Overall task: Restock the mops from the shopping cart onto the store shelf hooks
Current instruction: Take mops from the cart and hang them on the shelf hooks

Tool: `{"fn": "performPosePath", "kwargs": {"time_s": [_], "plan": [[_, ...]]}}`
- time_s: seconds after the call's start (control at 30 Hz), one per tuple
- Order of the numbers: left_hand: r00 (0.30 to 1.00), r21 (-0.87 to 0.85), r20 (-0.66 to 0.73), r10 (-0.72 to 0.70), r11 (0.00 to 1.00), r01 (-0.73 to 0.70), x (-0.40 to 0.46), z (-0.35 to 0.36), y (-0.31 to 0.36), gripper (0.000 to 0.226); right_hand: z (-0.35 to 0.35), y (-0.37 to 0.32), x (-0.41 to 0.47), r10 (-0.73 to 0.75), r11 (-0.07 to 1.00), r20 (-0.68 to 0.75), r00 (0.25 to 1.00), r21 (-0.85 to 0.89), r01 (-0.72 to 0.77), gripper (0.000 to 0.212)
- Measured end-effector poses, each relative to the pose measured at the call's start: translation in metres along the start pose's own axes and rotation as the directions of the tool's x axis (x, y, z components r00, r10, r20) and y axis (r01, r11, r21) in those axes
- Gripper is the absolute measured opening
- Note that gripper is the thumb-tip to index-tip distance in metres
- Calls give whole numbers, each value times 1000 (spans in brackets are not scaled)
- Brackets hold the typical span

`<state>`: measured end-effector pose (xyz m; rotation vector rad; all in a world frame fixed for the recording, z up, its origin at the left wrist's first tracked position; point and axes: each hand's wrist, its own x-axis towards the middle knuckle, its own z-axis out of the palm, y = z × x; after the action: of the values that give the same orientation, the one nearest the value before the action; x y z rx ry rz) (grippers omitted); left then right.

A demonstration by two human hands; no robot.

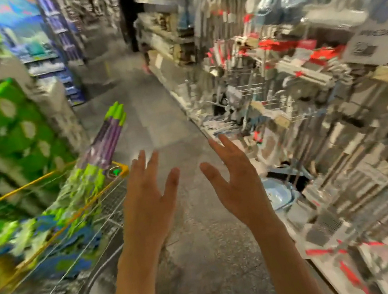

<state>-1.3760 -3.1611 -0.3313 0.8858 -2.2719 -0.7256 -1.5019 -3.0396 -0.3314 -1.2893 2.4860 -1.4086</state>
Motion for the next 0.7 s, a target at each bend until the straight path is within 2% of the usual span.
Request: {"fn": "performPosePath", "kwargs": {"time_s": [0.13, 0.33, 0.5, 0.7], "plan": [[995, 15, -78, -56, 998, 57, 15, -39, -55, 76, 57, -42, 23, -54, 998, 67, 996, 28, 52, 69], [979, 9, -109, -169, 985, 171, 38, -119, -139, 86, 163, -116, 65, -161, 985, 174, 971, 94, 146, 69], [958, 27, -148, -245, 968, 251, 56, -163, -201, 81, 230, -150, 86, -177, 981, 224, 958, 125, 152, 72], [936, 12, -128, -327, 943, 331, 73, -180, -247, 77, 283, -170, 107, -163, 983, 305, 938, 128, 129, 71]]}}
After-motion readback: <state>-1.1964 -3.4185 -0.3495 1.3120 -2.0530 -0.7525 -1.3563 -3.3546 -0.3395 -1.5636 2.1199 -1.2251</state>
